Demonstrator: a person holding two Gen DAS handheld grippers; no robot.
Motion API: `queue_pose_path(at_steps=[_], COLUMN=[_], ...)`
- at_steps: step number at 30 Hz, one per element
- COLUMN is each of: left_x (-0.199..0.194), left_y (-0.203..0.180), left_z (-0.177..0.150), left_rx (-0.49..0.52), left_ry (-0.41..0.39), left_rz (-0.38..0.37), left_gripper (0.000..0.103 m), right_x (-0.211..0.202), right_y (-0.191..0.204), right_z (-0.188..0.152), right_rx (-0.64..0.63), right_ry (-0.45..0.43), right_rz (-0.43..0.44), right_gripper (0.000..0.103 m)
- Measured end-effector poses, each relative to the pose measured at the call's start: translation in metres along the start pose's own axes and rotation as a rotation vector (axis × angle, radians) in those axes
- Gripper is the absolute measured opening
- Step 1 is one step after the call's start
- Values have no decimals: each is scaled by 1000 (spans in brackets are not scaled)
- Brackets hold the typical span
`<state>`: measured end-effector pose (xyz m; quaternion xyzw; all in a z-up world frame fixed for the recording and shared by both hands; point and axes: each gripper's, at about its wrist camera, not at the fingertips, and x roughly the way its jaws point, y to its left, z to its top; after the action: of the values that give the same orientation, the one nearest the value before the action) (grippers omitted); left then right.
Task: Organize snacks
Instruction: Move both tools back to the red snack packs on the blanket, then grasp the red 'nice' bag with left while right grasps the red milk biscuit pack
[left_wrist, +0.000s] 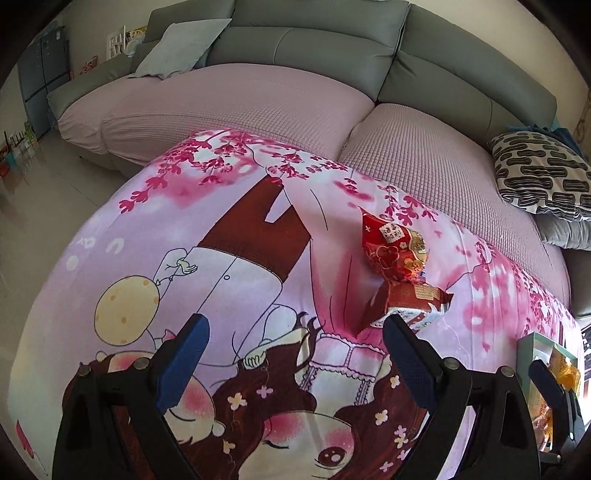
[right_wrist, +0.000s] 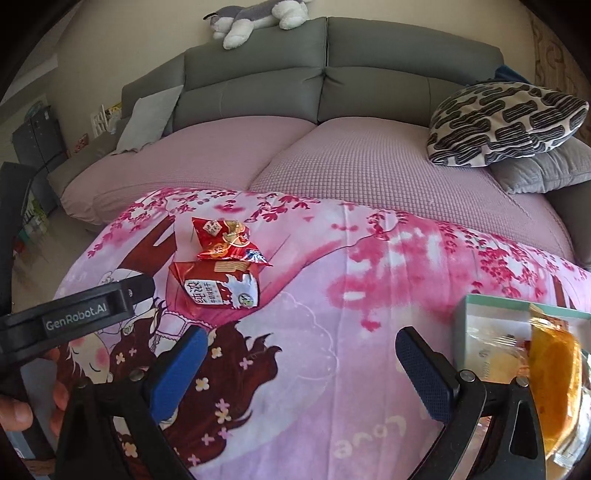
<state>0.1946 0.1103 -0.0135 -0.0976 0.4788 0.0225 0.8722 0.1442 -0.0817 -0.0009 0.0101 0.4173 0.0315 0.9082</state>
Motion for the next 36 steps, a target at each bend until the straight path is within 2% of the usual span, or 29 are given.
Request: queue_pose_path(at_steps=[5, 11, 16, 23, 27, 32, 36], left_x=[21, 36, 39, 40, 39, 36, 35], left_y=[17, 37, 43, 37, 30, 18, 6], left_z=[7, 10, 14, 19, 20, 24, 27], left_rx=[-13, -47, -44, -30, -24, -6, 14], left_ry=[23, 32, 24, 14, 10, 0, -4], left_rz=[16, 20, 31, 10, -18, -39, -57], left_gripper=[95, 95, 95, 95, 95, 95, 95], right_x=[28, 47, 65, 77, 78, 76, 79], right_y=[22, 46, 60, 52, 40, 31, 25], right_z=[3, 9, 14, 17, 17, 18, 19], right_rx=[-43, -71, -73, -24, 11, 34, 65], right_ry=[25, -6, -15, -17, -20, -29, -24], right_rz=[5, 47, 47, 11, 23, 40, 91], right_gripper=[103, 103, 103, 103, 102, 88, 76])
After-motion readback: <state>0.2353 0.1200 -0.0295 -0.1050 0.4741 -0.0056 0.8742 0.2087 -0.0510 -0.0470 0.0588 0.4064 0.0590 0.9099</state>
